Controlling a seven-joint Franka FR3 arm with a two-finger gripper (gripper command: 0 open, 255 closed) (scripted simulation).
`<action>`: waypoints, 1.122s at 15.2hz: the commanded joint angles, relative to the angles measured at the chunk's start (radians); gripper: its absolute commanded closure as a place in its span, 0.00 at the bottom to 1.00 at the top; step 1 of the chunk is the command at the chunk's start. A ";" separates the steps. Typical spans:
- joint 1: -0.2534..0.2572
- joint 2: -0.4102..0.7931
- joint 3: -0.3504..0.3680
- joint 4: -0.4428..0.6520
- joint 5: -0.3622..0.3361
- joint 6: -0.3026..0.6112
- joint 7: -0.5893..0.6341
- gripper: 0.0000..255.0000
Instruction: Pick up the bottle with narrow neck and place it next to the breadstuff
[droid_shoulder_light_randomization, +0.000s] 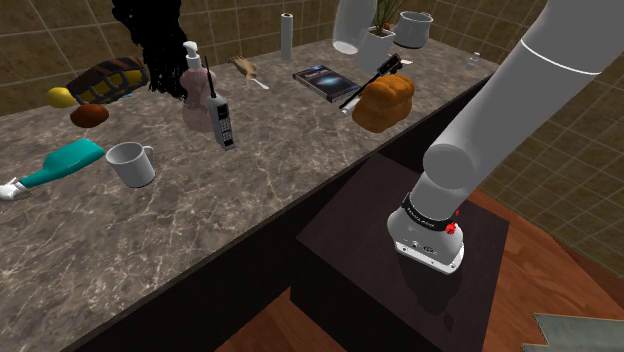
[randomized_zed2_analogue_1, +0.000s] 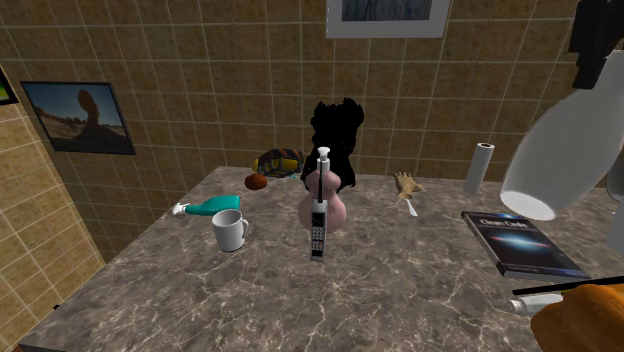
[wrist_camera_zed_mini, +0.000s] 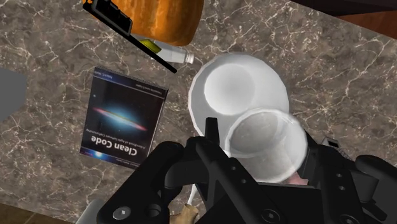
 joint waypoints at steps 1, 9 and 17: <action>0.001 -0.017 0.001 -0.047 -0.003 0.032 0.003 1.00; 0.001 -0.068 0.005 -0.218 -0.011 0.151 0.013 1.00; 0.001 -0.101 0.006 -0.362 -0.017 0.264 0.020 1.00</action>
